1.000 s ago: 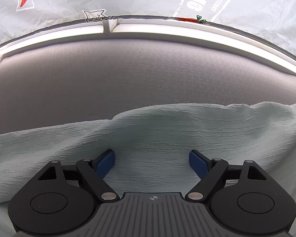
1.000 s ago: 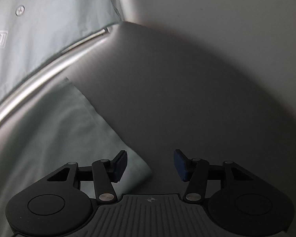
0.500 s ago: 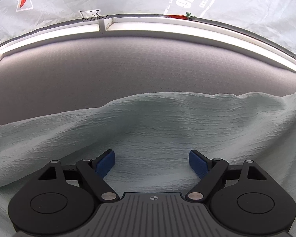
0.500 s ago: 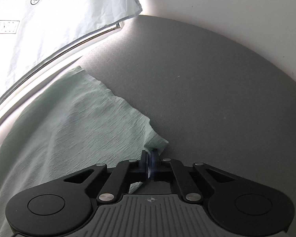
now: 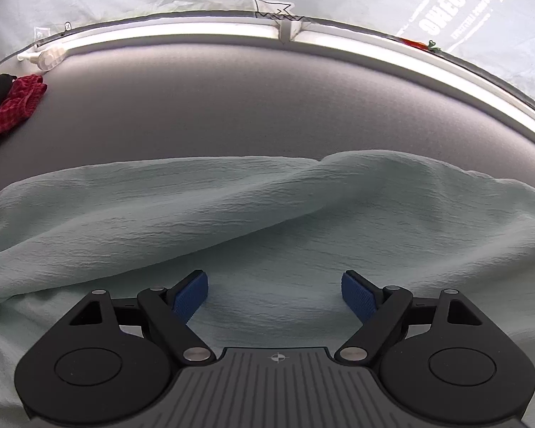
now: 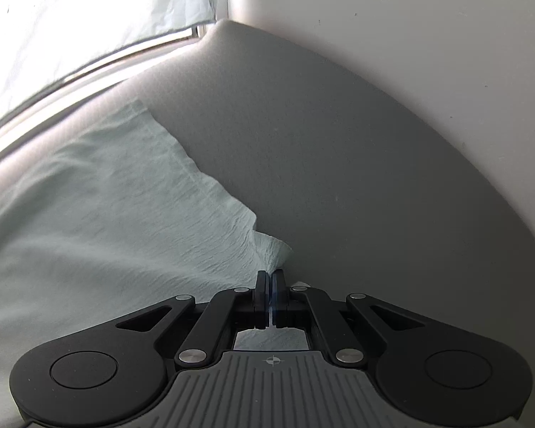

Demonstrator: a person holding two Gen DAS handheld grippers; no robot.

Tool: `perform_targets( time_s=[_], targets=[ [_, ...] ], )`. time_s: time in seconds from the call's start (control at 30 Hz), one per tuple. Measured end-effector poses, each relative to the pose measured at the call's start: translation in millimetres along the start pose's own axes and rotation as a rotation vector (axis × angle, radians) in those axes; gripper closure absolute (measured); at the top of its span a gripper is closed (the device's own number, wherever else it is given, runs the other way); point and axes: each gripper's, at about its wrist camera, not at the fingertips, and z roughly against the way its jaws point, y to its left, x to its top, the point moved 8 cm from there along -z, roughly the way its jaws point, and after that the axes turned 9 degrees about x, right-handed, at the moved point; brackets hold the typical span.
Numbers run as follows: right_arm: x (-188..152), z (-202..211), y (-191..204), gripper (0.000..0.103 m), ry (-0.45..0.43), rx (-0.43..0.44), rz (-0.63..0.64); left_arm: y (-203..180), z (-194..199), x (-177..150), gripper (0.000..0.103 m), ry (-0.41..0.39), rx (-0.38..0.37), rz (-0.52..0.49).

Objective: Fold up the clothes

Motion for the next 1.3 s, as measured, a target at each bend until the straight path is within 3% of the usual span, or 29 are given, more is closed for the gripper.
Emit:
perform_targets(
  time_s=[0.3, 0.37, 0.57, 0.7, 0.87, 1.1, 1.3],
  targets=[
    [-4, -11, 7, 0.094, 0.016, -0.047, 0.055, 31, 12, -17, 0.018, 0.019, 0.017, 0.031],
    [-3, -10, 8, 0.08, 0.011, -0.053, 0.066, 43, 15, -19, 0.018, 0.026, 0.021, 0.061],
    [1, 19, 19, 0.052, -0.055, -0.016, 0.027, 85, 30, -28, 0.018, 0.007, 0.051, 0.105],
    [-8, 39, 47, 0.048, -0.054, 0.002, 0.07, 126, 42, -36, 0.018, -0.019, 0.087, 0.114],
    [-45, 58, 115, 0.043, -0.005, 0.089, 0.162, 188, 45, -41, 0.018, -0.027, 0.109, 0.168],
    [-106, 85, 245, 0.041, 0.03, 0.162, 0.32, 300, 31, 5, 0.018, -0.099, 0.156, 0.223],
    [-160, 112, 356, 0.036, 0.069, 0.219, 0.393, 345, -15, 35, 0.021, -0.062, -0.057, 0.192]
  ],
)
